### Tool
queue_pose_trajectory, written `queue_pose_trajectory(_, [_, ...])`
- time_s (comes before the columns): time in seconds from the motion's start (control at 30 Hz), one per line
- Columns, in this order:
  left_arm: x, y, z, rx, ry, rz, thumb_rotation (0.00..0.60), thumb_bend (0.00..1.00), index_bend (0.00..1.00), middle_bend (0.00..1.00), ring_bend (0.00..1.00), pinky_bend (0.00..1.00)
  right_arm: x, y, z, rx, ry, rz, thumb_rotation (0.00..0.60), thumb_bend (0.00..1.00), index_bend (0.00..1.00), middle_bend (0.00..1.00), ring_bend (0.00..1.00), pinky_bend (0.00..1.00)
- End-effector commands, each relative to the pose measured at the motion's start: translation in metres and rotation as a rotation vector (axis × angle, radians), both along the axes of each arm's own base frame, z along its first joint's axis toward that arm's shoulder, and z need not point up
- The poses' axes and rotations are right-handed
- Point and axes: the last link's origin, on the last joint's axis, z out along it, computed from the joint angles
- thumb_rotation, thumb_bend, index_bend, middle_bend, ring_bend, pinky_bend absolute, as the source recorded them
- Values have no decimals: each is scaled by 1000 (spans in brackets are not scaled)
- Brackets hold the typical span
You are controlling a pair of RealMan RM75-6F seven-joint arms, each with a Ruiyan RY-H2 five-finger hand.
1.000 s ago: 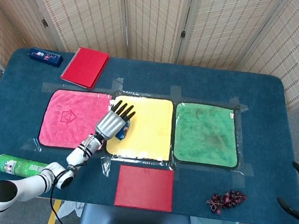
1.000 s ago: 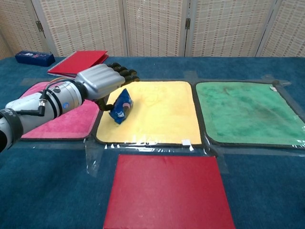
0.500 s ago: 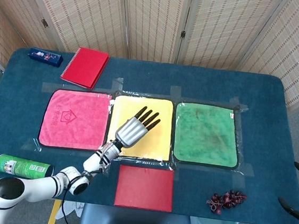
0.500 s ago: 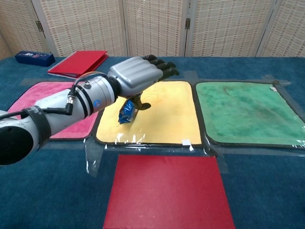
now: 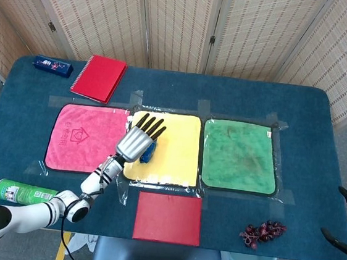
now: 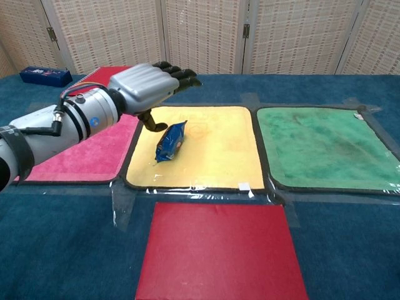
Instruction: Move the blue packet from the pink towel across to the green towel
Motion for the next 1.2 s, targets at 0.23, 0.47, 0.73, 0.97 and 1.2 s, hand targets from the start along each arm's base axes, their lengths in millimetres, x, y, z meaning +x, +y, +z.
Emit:
queue_pose_trajectory(0.23, [-25, 3, -9, -6, 73, 49, 600, 355, 10, 3, 0, 0, -1, 2, 1, -2, 1, -1, 600, 182, 100, 23, 27, 0])
queue_pose_trajectory(0.47, [-20, 4, -22, -20, 121, 49, 600, 350, 0, 0, 0, 0, -2, 6, 3, -11, -1, -8, 600, 182, 100, 23, 27, 0])
queue_pose_trajectory(0.73, [0, -3, -33, -53, 107, 5, 600, 325, 0, 0, 0, 0, -2, 7, 4, -14, -2, -10, 600, 182, 100, 23, 26, 0])
queue_pose_trajectory(0.97, [34, -14, -46, -74, 57, -73, 600, 323, 0, 0, 0, 0, -2, 8, 5, -20, -1, -10, 600, 182, 100, 23, 28, 0])
queue_pose_trajectory(1.2, [62, -20, -36, -67, -60, -108, 600, 324, 0, 0, 0, 0, -2, 9, 6, -29, -4, -8, 600, 181, 100, 23, 26, 0])
